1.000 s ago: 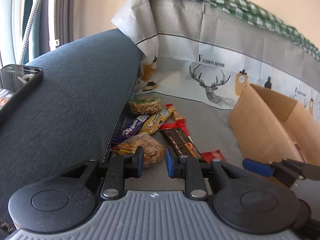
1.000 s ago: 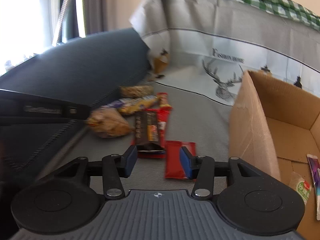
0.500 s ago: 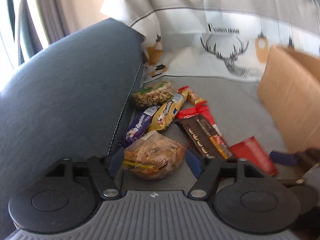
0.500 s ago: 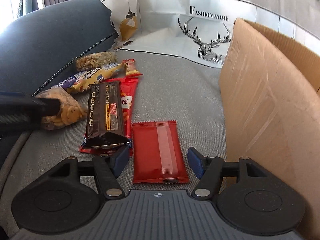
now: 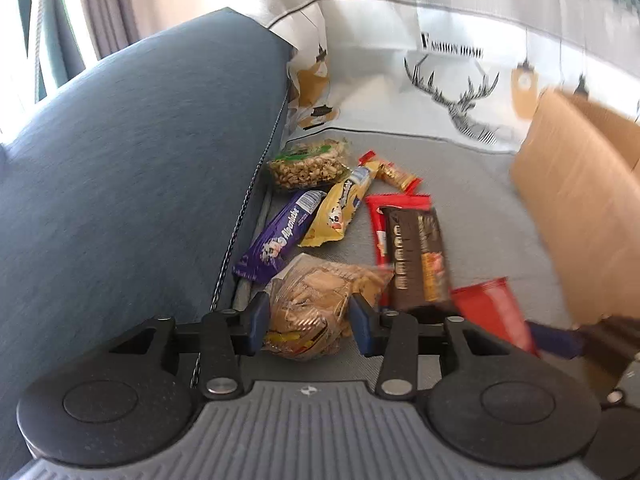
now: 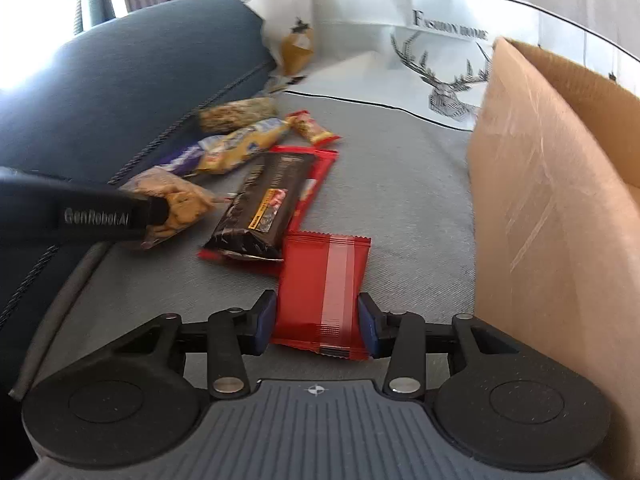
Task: Organize snacks
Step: 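Grasp the red wrapper bar with the right gripper while the left gripper grasps the cookie bag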
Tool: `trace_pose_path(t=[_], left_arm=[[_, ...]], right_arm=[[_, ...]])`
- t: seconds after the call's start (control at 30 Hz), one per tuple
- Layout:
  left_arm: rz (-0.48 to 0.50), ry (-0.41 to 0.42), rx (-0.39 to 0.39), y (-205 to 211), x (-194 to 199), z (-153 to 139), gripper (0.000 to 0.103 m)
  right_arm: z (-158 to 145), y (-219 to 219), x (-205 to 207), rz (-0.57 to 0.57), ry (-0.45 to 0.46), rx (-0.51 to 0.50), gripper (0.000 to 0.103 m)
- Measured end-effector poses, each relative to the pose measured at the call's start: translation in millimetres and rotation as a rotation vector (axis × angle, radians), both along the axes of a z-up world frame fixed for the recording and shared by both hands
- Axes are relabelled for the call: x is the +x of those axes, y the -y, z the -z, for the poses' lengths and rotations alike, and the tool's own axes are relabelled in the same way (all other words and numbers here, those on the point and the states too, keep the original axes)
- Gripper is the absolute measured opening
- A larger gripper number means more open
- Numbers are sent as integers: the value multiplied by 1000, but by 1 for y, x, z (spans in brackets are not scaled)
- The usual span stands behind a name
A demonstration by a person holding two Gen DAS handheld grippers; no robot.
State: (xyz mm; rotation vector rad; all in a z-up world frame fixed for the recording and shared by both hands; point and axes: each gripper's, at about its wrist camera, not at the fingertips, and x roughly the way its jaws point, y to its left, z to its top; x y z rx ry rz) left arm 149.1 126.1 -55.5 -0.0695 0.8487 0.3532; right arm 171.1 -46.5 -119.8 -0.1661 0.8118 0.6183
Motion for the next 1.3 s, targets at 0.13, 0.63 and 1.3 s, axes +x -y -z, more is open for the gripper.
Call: trace_pose_path(t=[0.13,0.63,1.3], left_arm=[[22,12,-66,2,-20,-13,47],[-16,-69,-447,-16,-51,-13,78],[-73,-189,-440,-21,-18,11,81]], right_arm=[[-16,3,-19,-49,-3,7,45],[-3,31,-73,-13,-140,-48,51],[2,29,-75,-28,-107,-32,59]])
